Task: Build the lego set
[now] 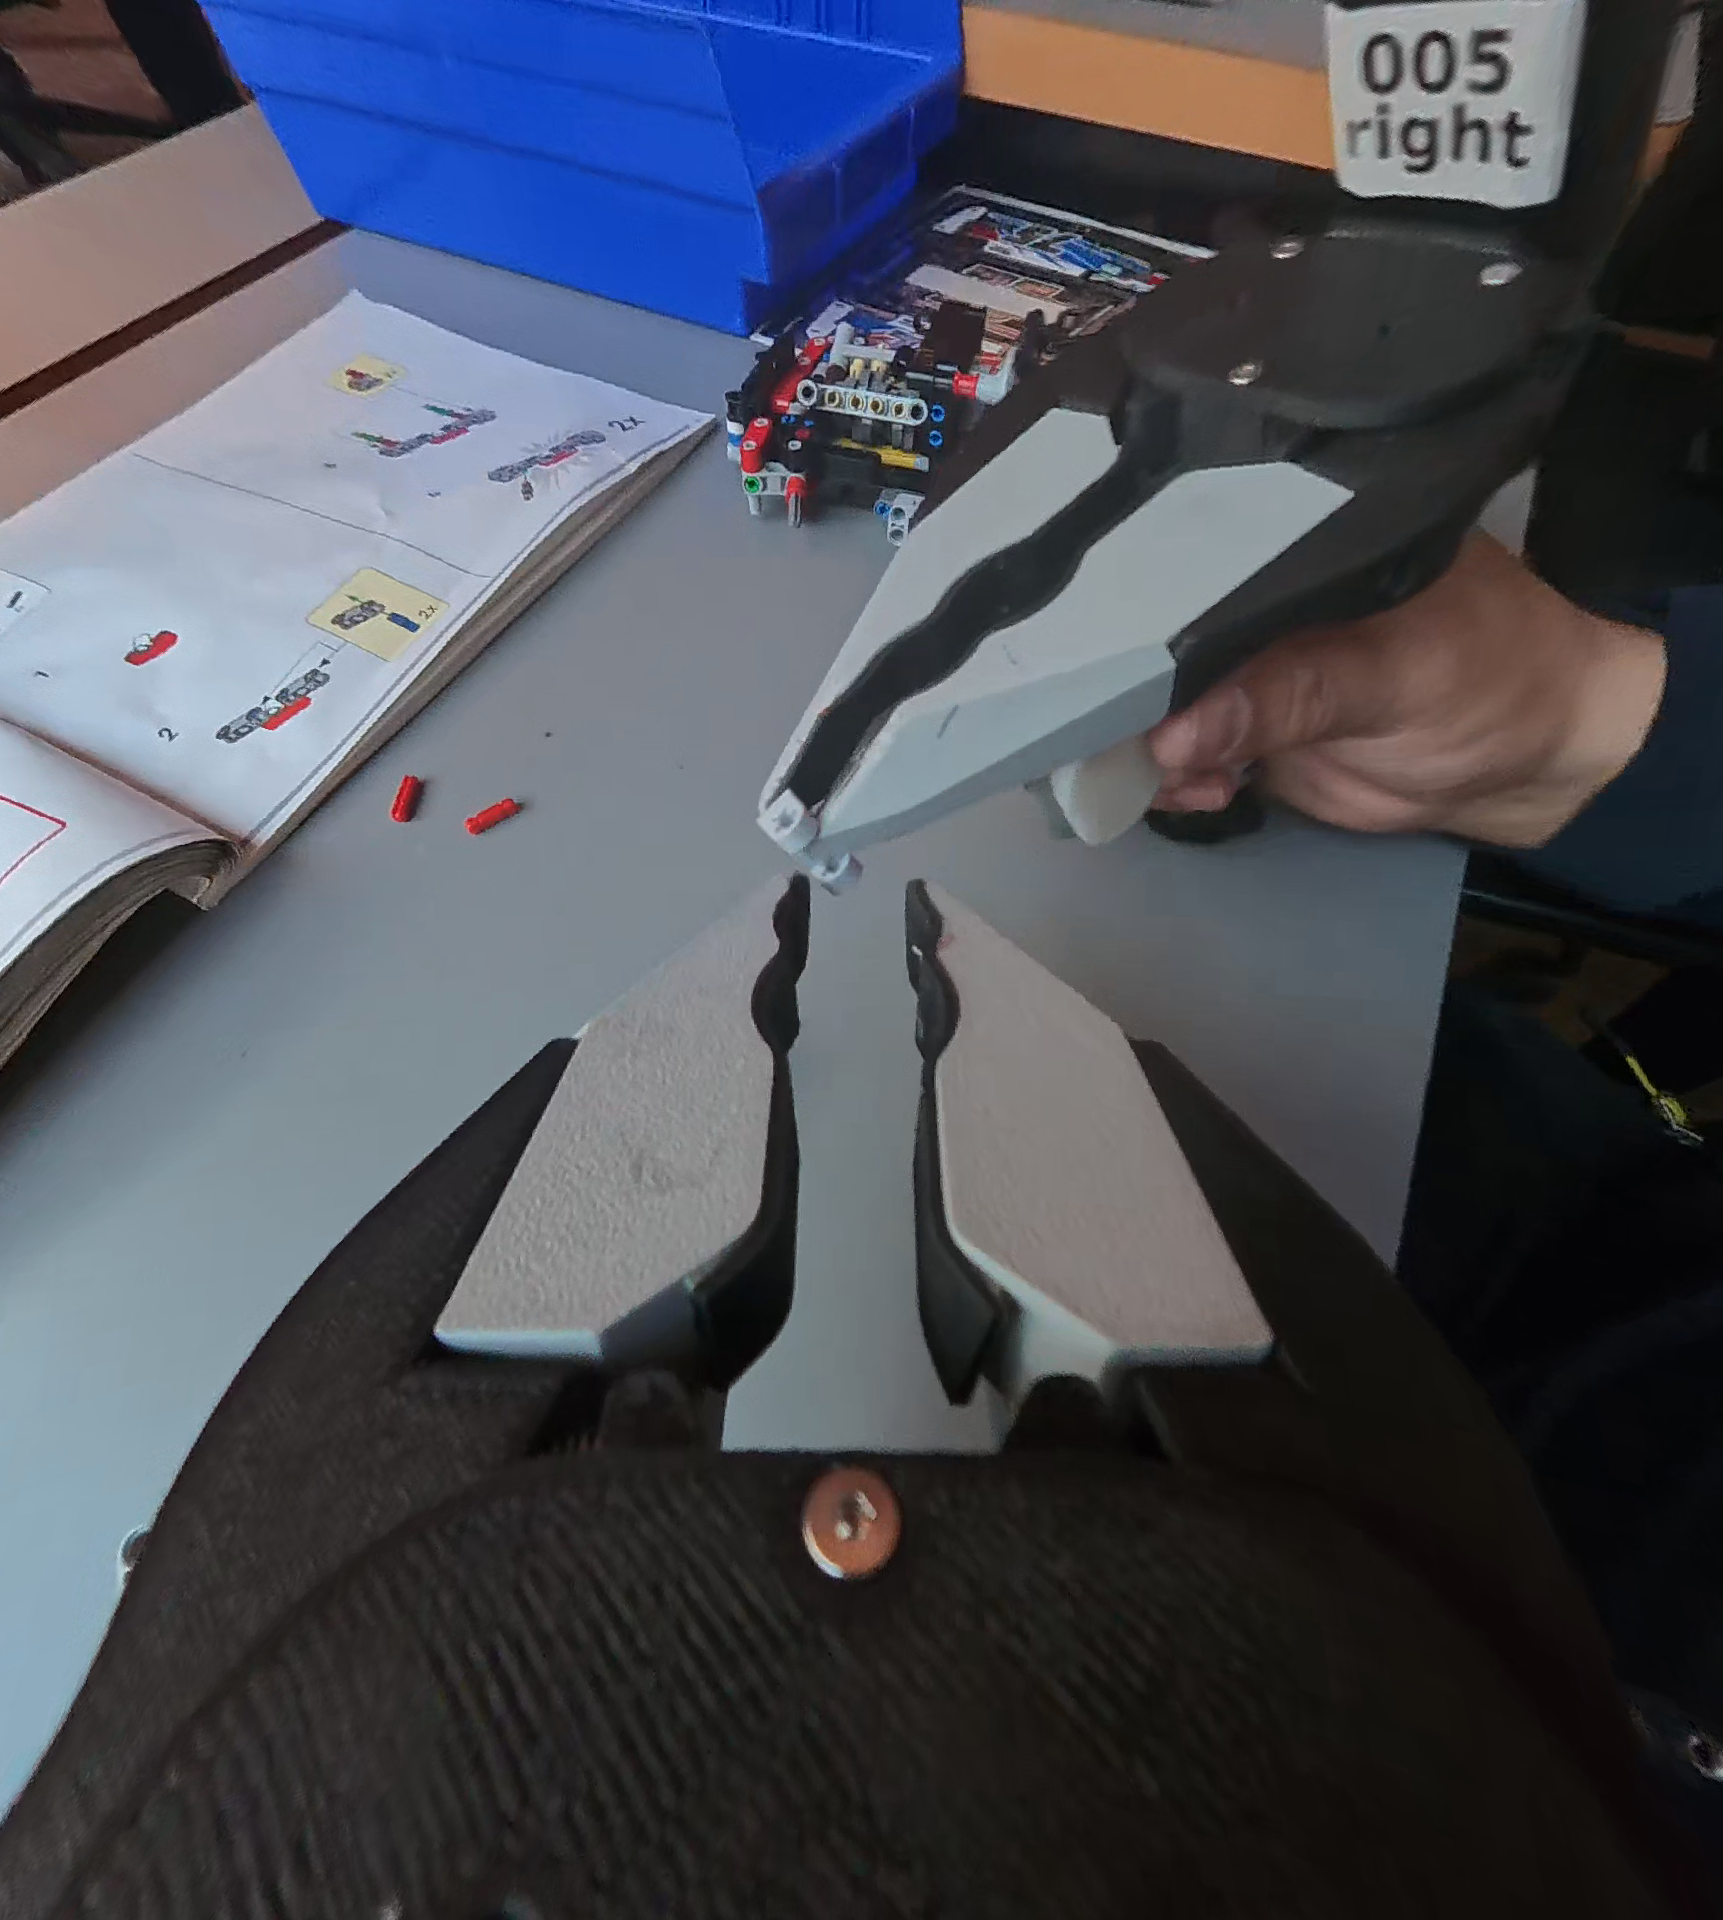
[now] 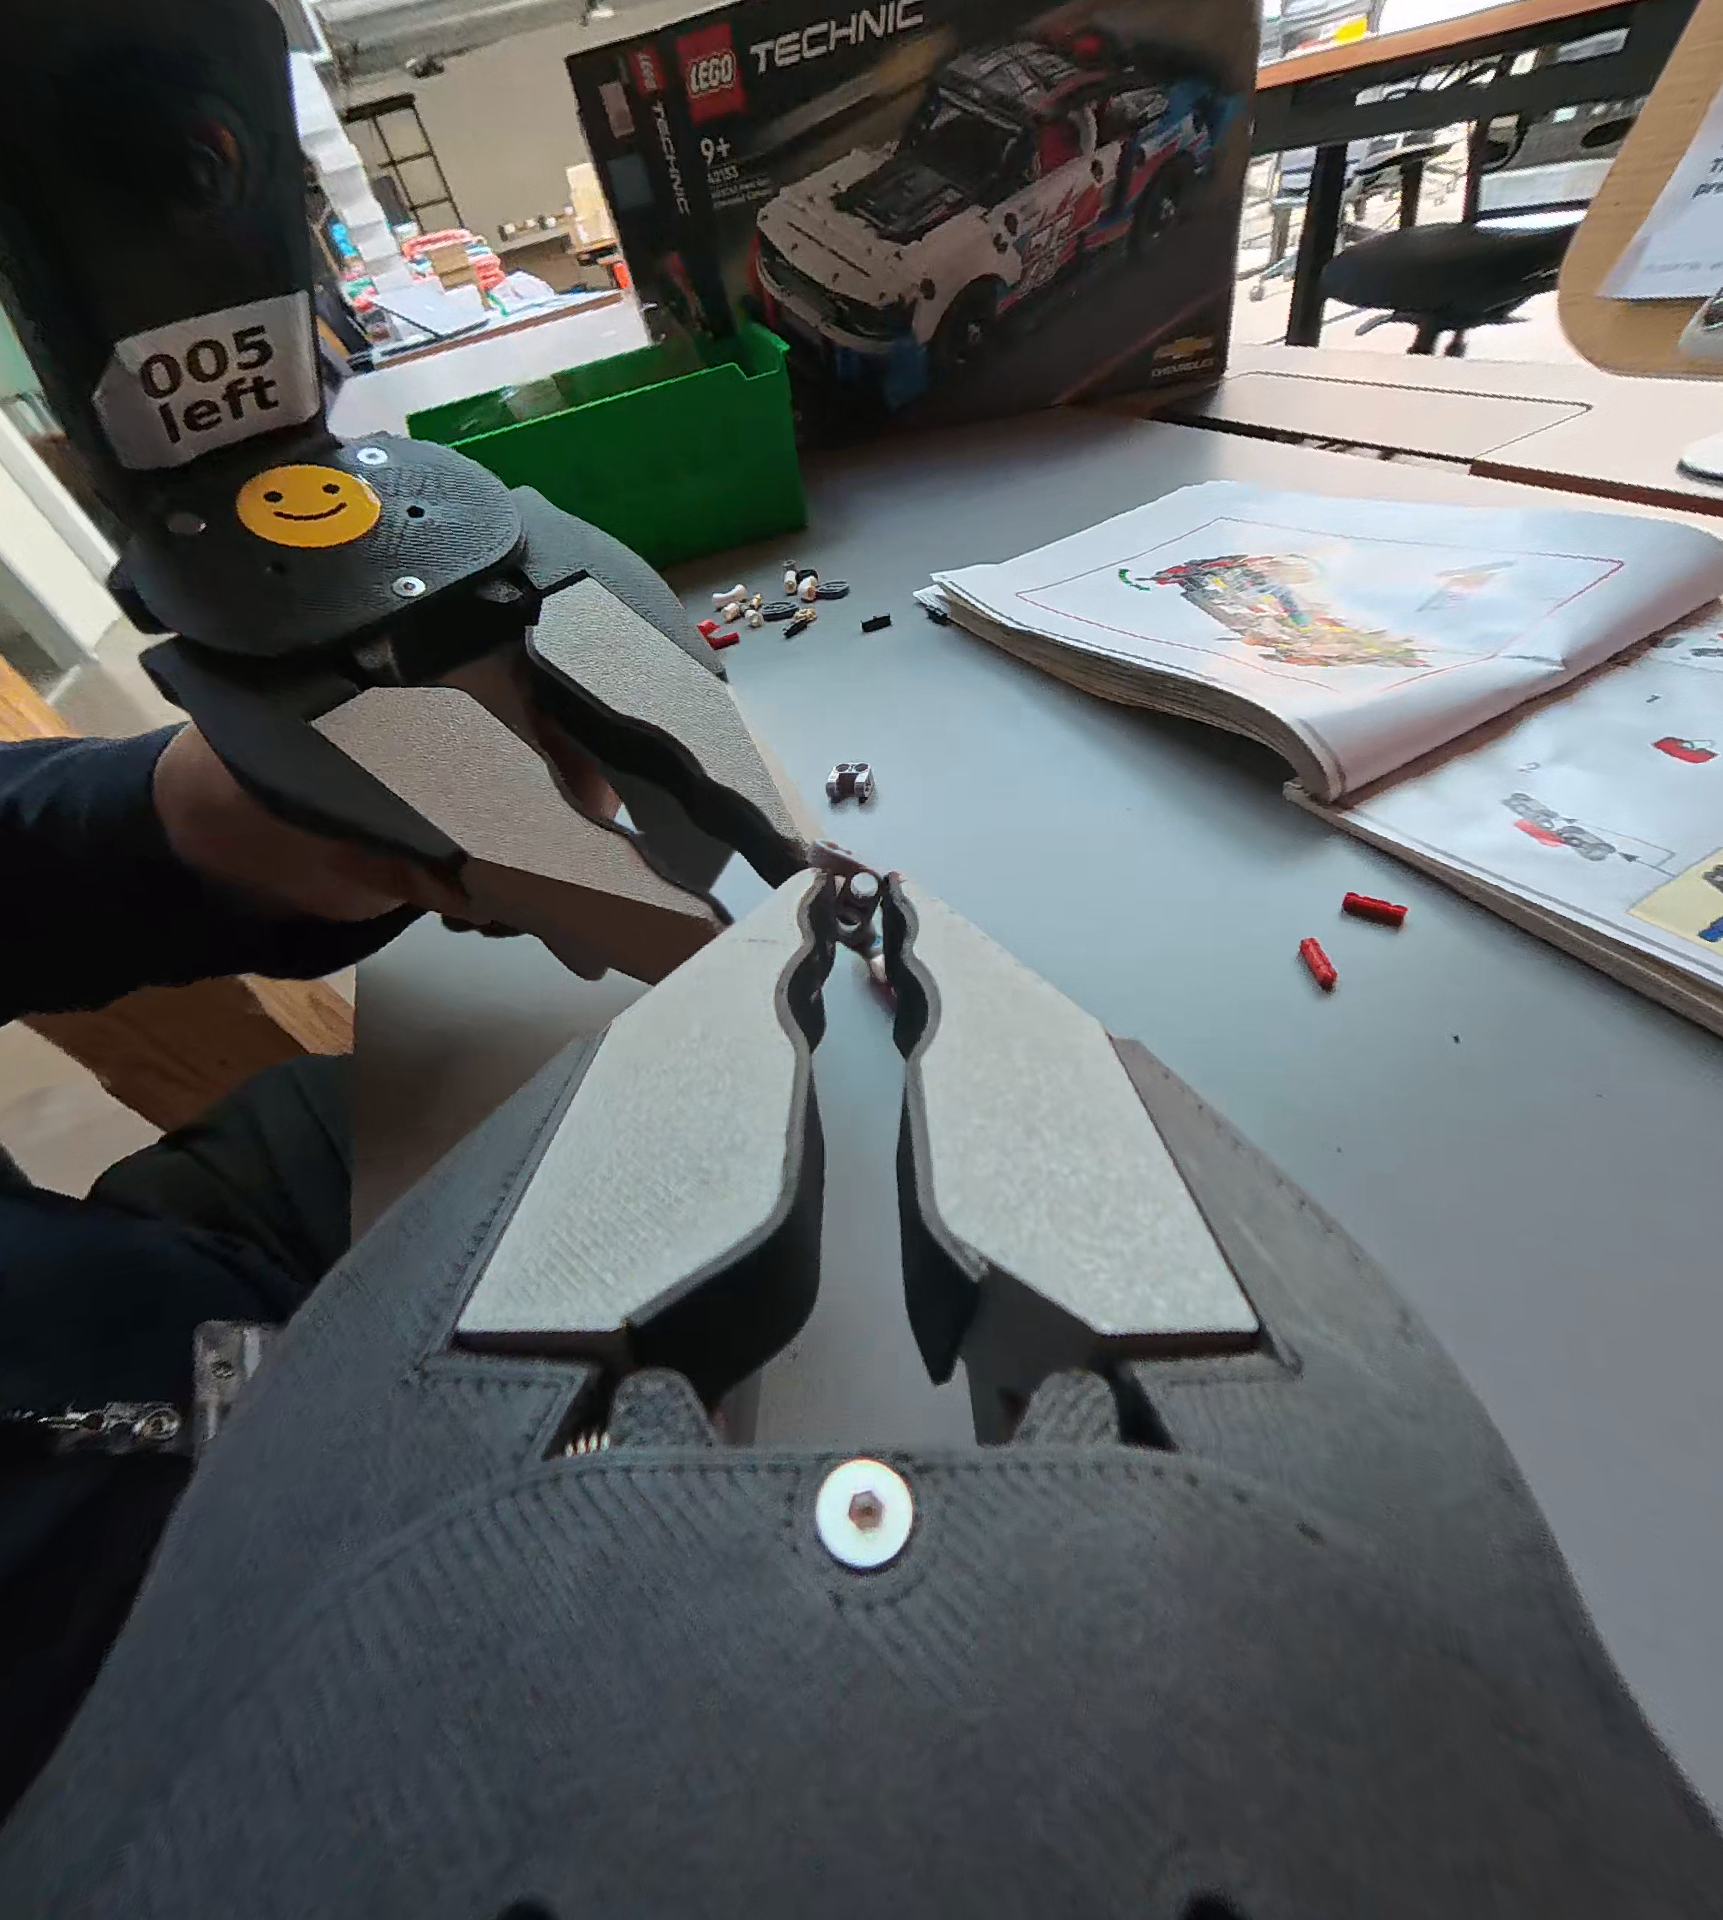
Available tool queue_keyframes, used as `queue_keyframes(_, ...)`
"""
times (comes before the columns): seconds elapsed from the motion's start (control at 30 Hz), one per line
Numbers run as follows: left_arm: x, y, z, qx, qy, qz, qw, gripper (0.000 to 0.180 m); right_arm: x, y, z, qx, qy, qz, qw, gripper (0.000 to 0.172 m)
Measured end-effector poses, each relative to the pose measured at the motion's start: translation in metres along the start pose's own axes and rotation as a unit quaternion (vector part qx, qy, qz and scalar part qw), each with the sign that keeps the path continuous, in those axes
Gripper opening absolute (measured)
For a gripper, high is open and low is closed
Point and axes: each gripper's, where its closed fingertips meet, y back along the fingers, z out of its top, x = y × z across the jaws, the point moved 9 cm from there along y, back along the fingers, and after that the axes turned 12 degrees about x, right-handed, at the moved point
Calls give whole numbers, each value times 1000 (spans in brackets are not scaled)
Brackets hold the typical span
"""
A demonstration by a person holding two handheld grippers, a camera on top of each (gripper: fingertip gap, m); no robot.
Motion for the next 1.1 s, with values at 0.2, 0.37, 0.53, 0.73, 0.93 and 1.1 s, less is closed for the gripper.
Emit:
queue_keyframes(0.2, -1, 0, 0, -16, -6, 32, 999, 6, 7, 0, 0, -12, 26, -34, 999, 6)
queue_keyframes(0.37, 0, -1, -3, -11, -20, 44, 999, 10, 10, -4, 0, 2, 45, -62, 997, 5)
queue_keyframes(0.53, 5, 0, -4, -27, -14, 34, 999, 8, 11, -6, 1, -1, 48, -76, 996, 5)
queue_keyframes(0.73, 8, 6, -5, -27, -80, -24, 996, 7, 12, -2, 2, -3, 74, -30, 997, 8)
queue_keyframes(0.93, 8, 22, -6, -27, -216, -78, 973, 5, 20, 2, 6, 3, 105, 63, 993, 7)
queue_keyframes(1.1, 13, 18, -9, -40, -191, -157, 968, 5, 22, 1, 4, 2, 125, 71, 990, 7)
